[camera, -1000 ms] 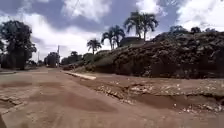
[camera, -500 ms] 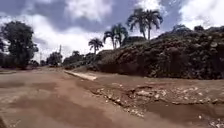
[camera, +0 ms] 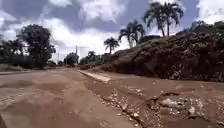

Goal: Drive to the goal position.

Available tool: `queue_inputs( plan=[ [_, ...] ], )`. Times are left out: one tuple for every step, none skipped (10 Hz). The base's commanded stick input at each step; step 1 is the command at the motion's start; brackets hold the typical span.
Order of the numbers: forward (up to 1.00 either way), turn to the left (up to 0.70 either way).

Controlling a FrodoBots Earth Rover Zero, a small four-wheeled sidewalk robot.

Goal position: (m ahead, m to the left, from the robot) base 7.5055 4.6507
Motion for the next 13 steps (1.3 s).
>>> queue_inputs(
  plan=[
    [1.0, 0.27],
    [1.0, 0.27],
    [1.0, 0.27],
    [1.0, 0.27],
    [1.0, 0.27],
    [1.0, 0.27],
    [1.0, 0.27],
    [1.0, 0.27],
    [1.0, 0.27],
    [1.0, 0.02],
    [1.0, 0.0],
    [1.0, 0.0],
    [1.0, 0.18]
  ],
)
